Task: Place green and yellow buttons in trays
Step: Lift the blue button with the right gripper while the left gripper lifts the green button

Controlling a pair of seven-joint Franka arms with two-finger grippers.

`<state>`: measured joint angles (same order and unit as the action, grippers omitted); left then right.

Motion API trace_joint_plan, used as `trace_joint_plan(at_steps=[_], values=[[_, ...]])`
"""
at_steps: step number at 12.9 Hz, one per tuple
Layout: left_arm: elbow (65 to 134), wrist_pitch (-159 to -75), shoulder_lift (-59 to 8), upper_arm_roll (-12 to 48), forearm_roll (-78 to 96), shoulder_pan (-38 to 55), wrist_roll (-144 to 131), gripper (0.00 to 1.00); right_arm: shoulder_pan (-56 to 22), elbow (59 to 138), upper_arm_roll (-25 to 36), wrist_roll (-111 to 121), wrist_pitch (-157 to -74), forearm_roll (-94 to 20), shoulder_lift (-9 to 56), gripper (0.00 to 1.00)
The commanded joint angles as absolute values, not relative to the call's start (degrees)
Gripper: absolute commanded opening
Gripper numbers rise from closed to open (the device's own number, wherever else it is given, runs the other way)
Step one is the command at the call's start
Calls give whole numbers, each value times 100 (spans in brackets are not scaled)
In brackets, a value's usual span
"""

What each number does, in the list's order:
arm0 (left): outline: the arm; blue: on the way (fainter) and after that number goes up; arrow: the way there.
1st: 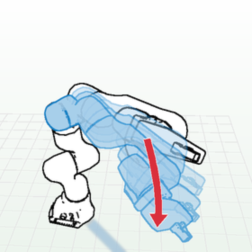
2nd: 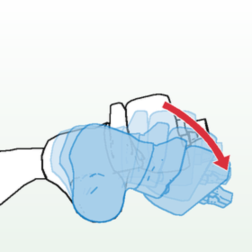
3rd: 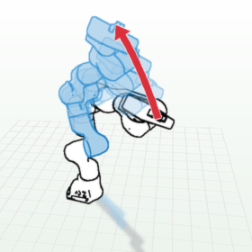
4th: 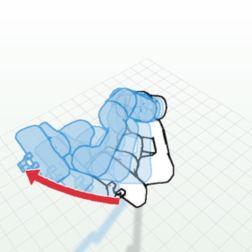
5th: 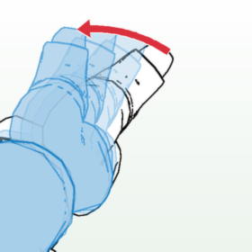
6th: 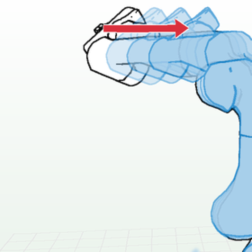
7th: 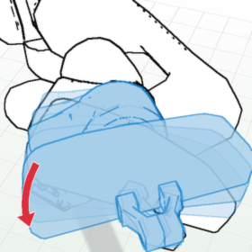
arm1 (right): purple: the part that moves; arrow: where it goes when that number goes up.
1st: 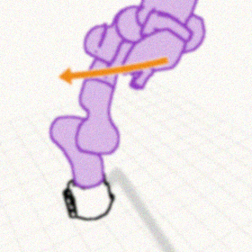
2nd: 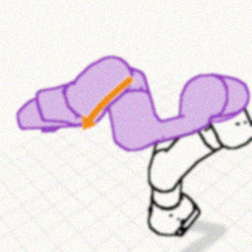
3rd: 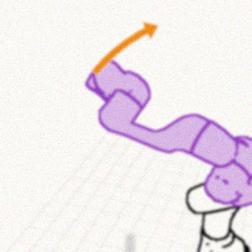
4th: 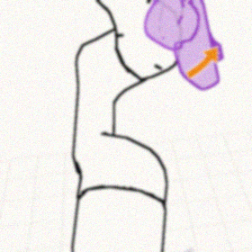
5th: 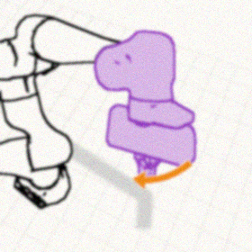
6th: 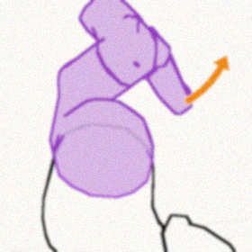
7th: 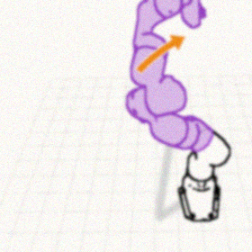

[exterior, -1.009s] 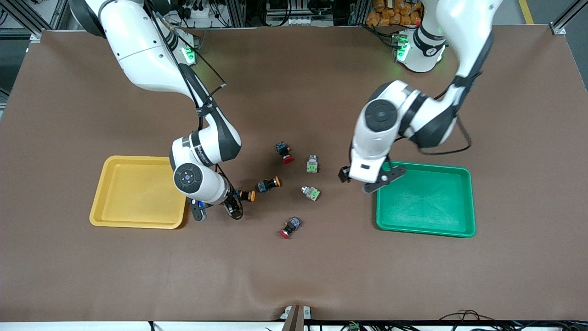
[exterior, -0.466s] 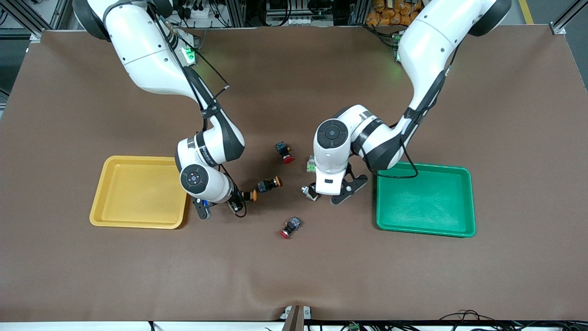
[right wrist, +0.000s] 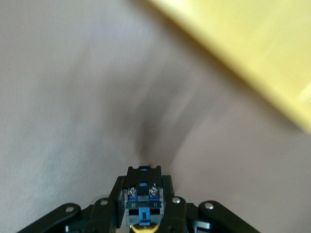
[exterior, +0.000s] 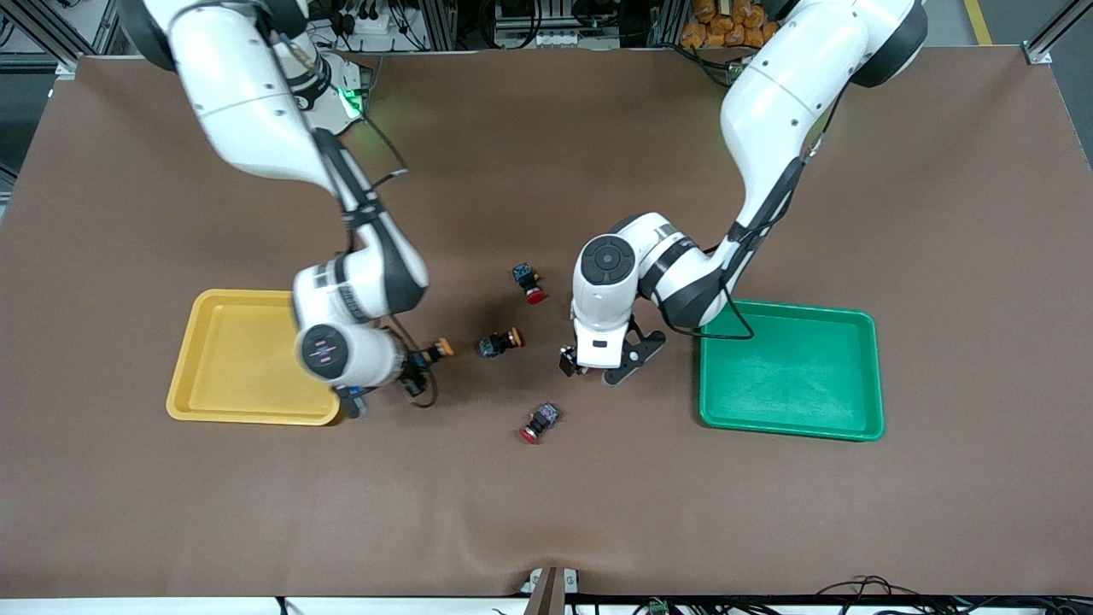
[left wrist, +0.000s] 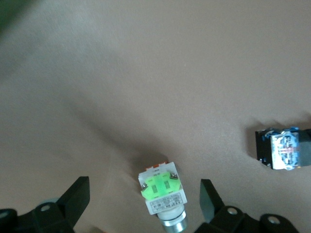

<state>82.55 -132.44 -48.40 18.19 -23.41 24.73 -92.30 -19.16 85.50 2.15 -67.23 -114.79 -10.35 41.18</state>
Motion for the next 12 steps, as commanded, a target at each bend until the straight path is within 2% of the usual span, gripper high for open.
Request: trace_joint_plan(at_steps=[1, 5, 6, 7, 8, 9, 10, 12], values=[[8077, -13368, -5053, 1731, -2461, 2610, -9518, 100, -1146, 8631, 141, -5157, -10813, -1134, 3596, 0], [8086, -13728, -5238, 1731, -2461, 2672, -9624, 100, -336, 8675, 193, -3213, -10547, -1090, 3515, 0], [8086, -13755, -5273, 1731, -2470, 2663, -9607, 96, -151, 8684, 202, -2669, -10564, -1038, 3542, 0], [8086, -13755, -5282, 1731, -2461, 2663, -9572, 81, 85, 8710, 202, -2132, -10582, -1020, 3568, 0], [8086, -13755, -5282, 1731, -2452, 2646, -9554, 55, 262, 8719, 202, -1779, -10617, -1020, 3647, 0], [8086, -13755, -5274, 1731, -2470, 2628, -9510, 24, 446, 8736, 202, -1375, -10713, -1020, 3743, 0], [8086, -13755, -5265, 1731, -2478, 2654, -9440, 0, 605, 8754, 202, -945, -10749, -1020, 3796, 0], [8086, -13755, -5221, 1731, -2479, 2619, -9404, 0, 860, 8850, 211, -398, -11037, -1011, 3945, 0]])
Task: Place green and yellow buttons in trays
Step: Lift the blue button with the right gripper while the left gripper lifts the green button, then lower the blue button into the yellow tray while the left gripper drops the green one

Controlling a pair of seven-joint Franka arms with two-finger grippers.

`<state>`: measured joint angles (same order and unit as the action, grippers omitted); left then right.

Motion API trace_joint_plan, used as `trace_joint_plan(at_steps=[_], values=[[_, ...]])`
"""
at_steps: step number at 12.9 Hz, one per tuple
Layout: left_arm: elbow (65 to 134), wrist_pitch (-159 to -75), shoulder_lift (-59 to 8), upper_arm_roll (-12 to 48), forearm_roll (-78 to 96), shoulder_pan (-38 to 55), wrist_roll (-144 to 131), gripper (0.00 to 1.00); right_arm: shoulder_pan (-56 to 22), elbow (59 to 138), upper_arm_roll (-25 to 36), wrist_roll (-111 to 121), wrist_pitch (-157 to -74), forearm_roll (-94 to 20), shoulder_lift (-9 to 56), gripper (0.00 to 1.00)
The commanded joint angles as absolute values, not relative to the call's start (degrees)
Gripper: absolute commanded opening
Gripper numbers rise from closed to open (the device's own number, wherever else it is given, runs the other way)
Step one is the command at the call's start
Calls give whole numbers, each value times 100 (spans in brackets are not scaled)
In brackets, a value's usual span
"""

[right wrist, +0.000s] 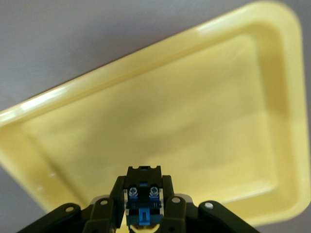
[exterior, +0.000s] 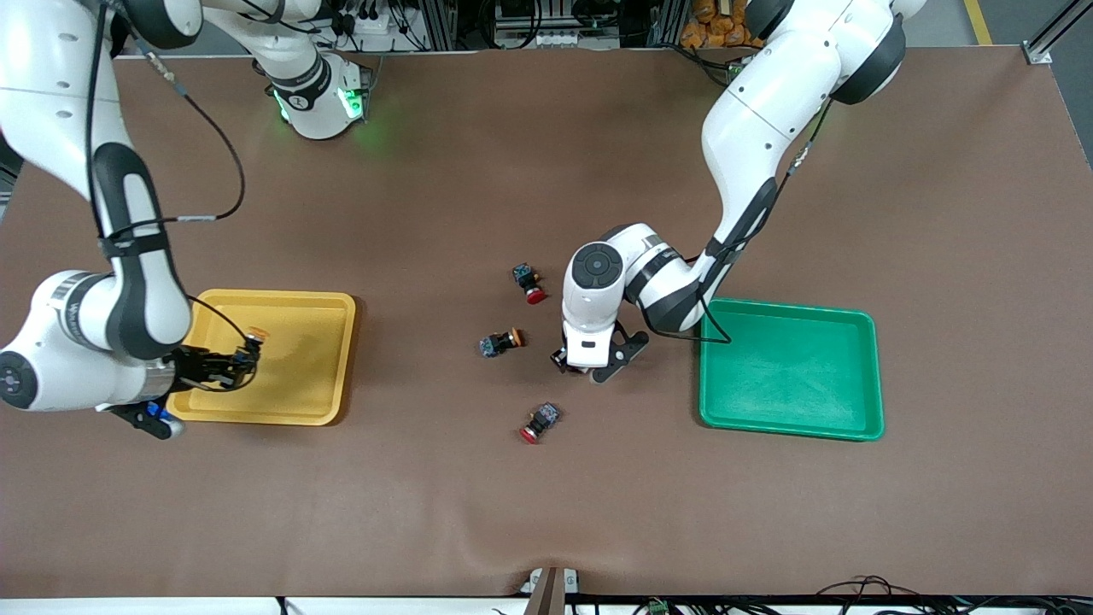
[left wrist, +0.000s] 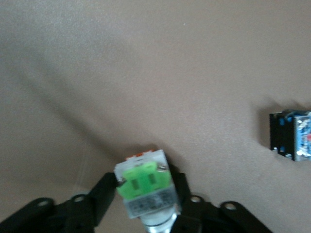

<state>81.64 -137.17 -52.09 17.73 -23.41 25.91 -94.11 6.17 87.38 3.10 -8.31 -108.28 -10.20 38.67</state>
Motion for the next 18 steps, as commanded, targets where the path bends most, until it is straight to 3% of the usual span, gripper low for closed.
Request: trace_joint_plan(at_steps=[1, 2, 3, 4, 5, 9, 13, 15, 18], values=[[8077, -13755, -5186, 1723, -2487, 2593, -9404, 0, 948, 8859, 211, -169, -11152, -1019, 4007, 0], [8086, -13746, -5090, 1723, -2487, 2549, -9282, 0, 1010, 8859, 211, -45, -11171, -1020, 4060, 3], [8086, -13703, -4941, 1731, -2505, 2392, -9090, 0, 1028, 8868, 211, -44, -11180, -1037, 4087, 24], [8138, -13641, -4800, 1775, -2514, 2156, -8923, 0, 1020, 8868, 211, -44, -11180, -1046, 4148, 72], [8147, -13406, -4642, 1801, -2505, 2005, -8747, 0, 1020, 8859, 211, -87, -11180, -1063, 4157, 100], [8243, -12571, -4053, 1854, -2426, 1373, -7781, 0, 915, 8789, 193, -455, -11031, -1099, 4061, 100], [9234, -12357, -3332, 2169, -2285, 188, -6578, 0, 397, 8534, 53, -2149, -10398, -1273, 3903, 100], [9640, -12357, -3322, 2495, -2285, -611, -6066, 0, -24, 8534, 26, -3133, -10345, -1475, 3736, 100], [9940, -12384, -3393, 2496, -2303, -1290, -5311, 0, -823, 8456, -9, -4706, -10406, -1591, 3603, 100]])
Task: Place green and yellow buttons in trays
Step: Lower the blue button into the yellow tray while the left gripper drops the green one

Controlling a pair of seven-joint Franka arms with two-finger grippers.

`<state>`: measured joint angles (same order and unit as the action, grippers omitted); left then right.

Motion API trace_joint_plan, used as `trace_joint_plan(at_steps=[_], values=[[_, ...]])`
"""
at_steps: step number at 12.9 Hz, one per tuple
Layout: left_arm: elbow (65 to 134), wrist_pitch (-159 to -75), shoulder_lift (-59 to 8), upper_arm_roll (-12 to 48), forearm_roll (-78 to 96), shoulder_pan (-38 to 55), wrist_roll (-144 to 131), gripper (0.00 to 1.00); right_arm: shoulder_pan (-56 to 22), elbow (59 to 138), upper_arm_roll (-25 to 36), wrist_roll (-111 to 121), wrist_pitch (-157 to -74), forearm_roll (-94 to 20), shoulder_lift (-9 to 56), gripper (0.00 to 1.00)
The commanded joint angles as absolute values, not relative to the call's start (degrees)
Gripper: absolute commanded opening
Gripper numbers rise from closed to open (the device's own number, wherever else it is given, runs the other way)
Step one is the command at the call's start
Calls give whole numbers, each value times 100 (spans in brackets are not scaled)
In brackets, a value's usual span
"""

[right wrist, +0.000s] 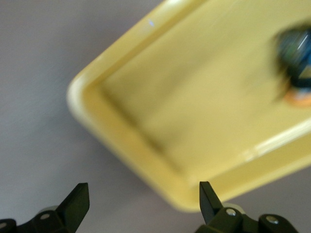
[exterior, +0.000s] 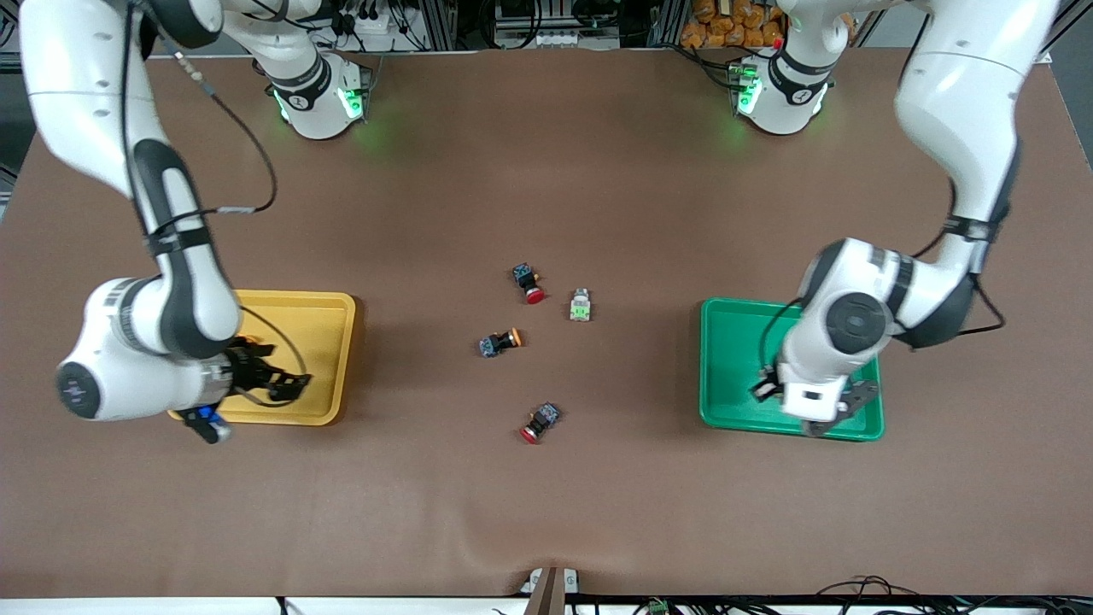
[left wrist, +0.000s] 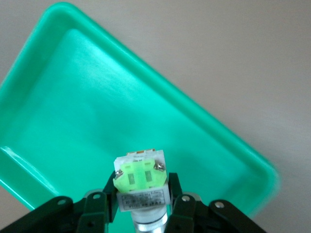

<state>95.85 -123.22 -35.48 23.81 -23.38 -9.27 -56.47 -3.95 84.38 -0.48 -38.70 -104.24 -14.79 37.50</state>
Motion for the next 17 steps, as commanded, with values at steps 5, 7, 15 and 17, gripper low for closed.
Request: trace_joint_plan(at_steps=[5, 7, 15, 17], values=[[10213, -12454, -3454, 2496, -2382, -1783, -4957, 18, -2028, 8209, -9, -6783, -11168, -1626, 3726, 100], [10213, -12445, -3419, 2496, -2382, -1846, -4957, 100, -2354, 8218, -9, -7100, -11582, -1731, 3814, 100], [9652, -11726, -2689, 2926, -2294, -1811, -4720, 100, -3155, 8288, 0, -7567, -12840, -1714, 4631, 100], [9580, -11646, -2716, 3233, -2276, -1793, -4737, 100, -3199, 8332, 0, -7559, -12841, -1696, 4720, 80]])
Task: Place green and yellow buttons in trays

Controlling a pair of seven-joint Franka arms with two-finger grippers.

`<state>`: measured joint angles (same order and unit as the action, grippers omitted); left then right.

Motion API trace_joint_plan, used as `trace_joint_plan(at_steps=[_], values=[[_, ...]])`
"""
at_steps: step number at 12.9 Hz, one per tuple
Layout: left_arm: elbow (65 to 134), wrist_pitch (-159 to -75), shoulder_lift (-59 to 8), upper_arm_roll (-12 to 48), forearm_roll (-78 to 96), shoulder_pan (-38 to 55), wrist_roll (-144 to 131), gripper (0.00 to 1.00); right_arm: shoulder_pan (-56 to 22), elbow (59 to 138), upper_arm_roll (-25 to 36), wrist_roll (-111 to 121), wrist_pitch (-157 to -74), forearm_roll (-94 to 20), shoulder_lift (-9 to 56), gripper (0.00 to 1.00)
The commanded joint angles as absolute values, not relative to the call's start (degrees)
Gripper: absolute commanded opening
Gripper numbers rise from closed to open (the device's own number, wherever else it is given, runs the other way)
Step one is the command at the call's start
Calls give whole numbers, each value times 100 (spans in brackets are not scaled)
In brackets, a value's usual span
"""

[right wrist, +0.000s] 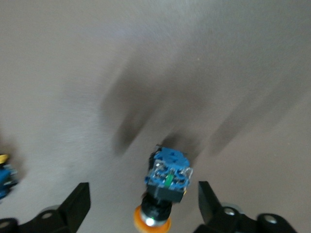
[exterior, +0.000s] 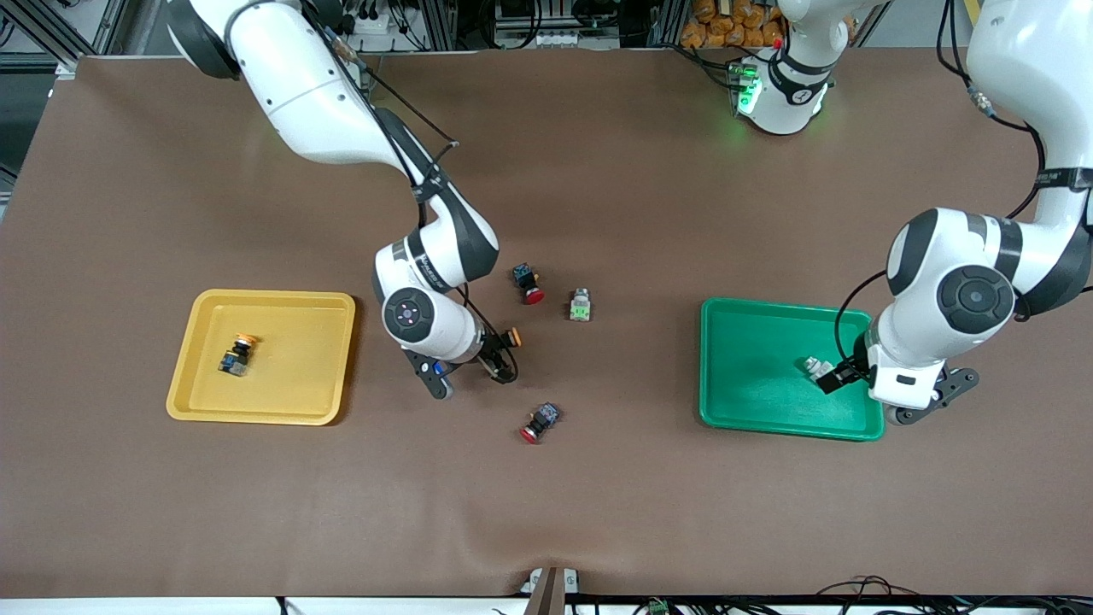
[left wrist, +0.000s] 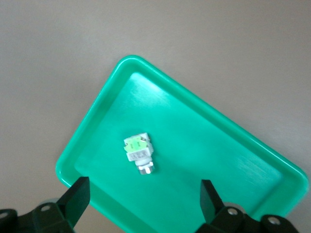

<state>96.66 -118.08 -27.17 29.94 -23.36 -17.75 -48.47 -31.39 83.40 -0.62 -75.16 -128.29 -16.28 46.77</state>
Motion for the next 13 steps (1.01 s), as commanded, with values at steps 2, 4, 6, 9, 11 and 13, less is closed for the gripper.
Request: trace_joint_plan(at_steps=[2, 4, 6, 9, 11, 13], values=[[9580, -11646, -2760, 3532, -2189, -1776, -4851, 100, -3217, 8332, 0, -7550, -12771, -1705, 4702, 19], [9606, -11646, -2768, 3690, -1961, -1714, -5105, 100, -3173, 8315, 0, -7454, -12771, -1705, 4685, 0], [9633, -11646, -2821, 3762, -1942, -1522, -5342, 100, -2990, 8262, 17, -7401, -12413, -1662, 4545, 0], [9650, -11715, -3040, 3762, -1942, -1100, -5992, 100, -2271, 8147, 35, -6245, -11140, -1661, 4150, 0], [9668, -11794, -3198, 3753, -1977, -758, -6344, 100, -1717, 8156, 79, -5226, -10610, -1635, 3930, 0], [9825, -12109, -3331, 3744, -2021, -493, -6739, 100, -1145, 8200, 88, -4145, -10450, -1600, 3894, 0]])
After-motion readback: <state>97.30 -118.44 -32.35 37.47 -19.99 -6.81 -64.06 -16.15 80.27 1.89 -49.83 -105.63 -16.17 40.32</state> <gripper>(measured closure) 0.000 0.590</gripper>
